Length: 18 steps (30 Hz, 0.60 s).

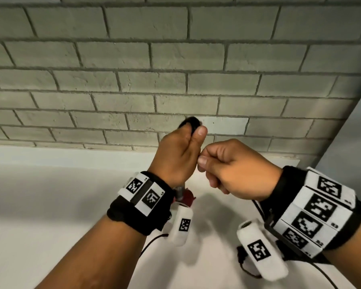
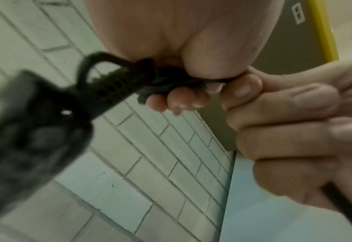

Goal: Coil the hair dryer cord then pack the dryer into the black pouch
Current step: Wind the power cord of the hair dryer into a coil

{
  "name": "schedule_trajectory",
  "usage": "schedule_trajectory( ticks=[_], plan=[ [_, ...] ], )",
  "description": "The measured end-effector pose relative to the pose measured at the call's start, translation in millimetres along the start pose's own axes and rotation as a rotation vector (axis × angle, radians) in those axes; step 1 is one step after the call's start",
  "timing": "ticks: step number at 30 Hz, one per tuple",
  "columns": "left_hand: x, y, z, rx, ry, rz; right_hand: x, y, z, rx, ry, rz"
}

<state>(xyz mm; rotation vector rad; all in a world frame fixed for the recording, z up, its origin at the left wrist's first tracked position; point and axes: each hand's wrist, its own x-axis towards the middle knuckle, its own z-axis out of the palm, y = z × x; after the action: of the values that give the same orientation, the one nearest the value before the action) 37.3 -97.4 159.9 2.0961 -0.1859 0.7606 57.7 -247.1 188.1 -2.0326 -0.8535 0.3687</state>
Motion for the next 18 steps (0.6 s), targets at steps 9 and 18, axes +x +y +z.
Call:
schedule_trajectory(
  ticks=[9, 18],
  plan=[
    [-7.7, 14.9, -13.8, -0.234, -0.237, -0.054, -11.7, -10.1, -15.0, -0.645, 0.195, -0.438],
    [-30.1, 21.2, -28.0, -0.275, -0.461, 0.041, -3.8, -31.5, -30.0, -0.550, -0.140, -0.288]
  ],
)
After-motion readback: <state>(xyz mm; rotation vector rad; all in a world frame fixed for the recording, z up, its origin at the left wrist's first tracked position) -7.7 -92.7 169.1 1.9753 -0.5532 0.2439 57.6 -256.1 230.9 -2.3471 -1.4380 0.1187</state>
